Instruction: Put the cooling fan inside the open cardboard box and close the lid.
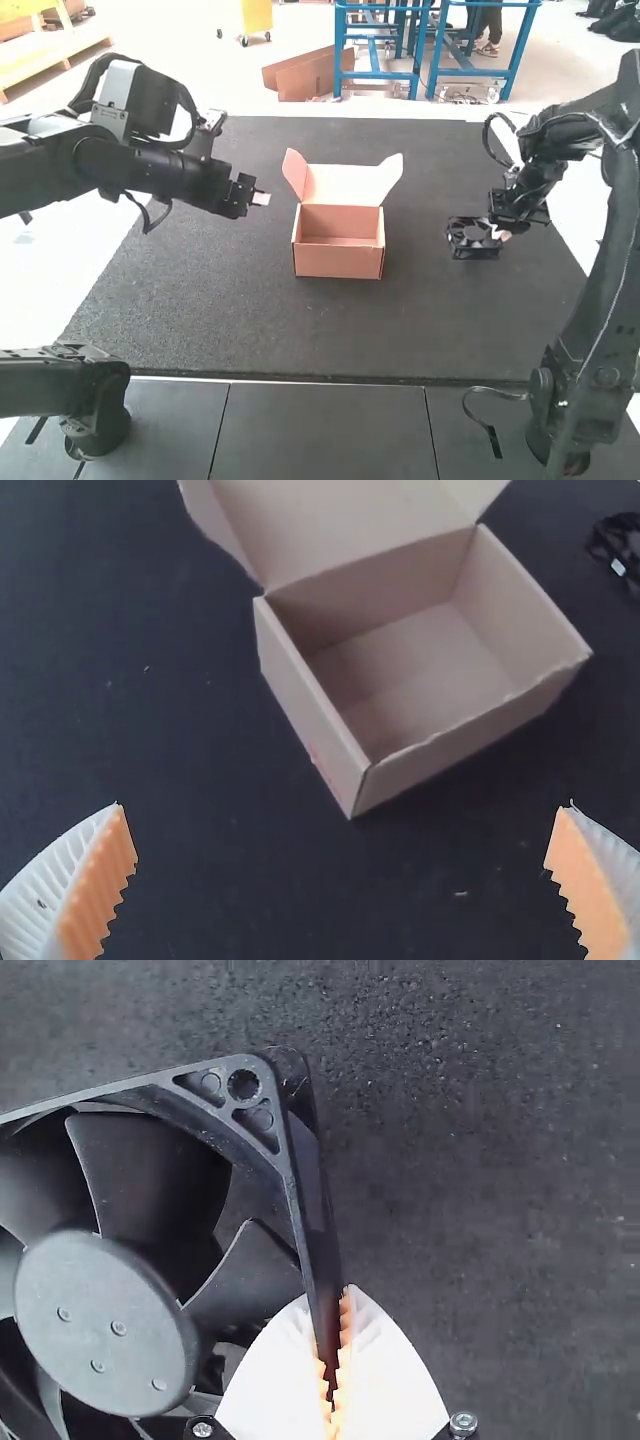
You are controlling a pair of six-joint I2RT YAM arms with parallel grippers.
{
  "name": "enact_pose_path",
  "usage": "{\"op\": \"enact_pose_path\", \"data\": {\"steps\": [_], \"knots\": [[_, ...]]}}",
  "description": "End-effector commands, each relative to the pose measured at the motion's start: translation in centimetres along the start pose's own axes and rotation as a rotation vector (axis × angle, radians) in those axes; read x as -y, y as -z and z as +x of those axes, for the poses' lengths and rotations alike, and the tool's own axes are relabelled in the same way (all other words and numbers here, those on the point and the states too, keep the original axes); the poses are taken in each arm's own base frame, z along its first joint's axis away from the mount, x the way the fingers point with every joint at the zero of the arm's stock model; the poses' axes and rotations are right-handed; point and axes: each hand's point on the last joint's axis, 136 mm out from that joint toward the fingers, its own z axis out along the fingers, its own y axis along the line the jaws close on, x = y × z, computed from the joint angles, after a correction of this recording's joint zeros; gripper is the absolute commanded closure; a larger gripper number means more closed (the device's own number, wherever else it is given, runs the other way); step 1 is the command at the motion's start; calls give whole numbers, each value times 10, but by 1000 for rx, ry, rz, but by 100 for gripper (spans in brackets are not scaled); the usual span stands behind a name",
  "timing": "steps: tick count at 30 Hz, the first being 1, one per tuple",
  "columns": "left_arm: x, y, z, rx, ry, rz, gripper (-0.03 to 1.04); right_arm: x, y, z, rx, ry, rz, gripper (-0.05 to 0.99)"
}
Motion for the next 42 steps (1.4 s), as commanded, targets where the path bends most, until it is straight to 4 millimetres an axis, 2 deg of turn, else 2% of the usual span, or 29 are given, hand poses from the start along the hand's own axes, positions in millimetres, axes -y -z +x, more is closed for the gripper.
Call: {"op": "enact_pose_path", "data": {"steps": [1,6,11,20,26,30,38,42], "knots": [[0,4,0,20,0,-3,4,-12,47,-4,83,-27,-48,95],[-2,5,1,29,0,-13,4,-32,79,29,57,-48,-126,95],[-3,8,1,39,-1,-20,4,-49,103,46,108,-83,-152,95],[-3,13,0,50,-2,-23,4,-118,147,63,191,23,-248,95],[-3,14,1,50,-2,-25,4,-169,155,80,161,40,-323,95],[-2,15,1,50,-3,-25,4,-199,156,84,161,33,-375,95],[-2,20,1,54,-5,-26,4,-226,139,94,88,34,-376,95],[-2,22,0,60,-6,-30,4,-235,132,84,114,60,-330,95]]}}
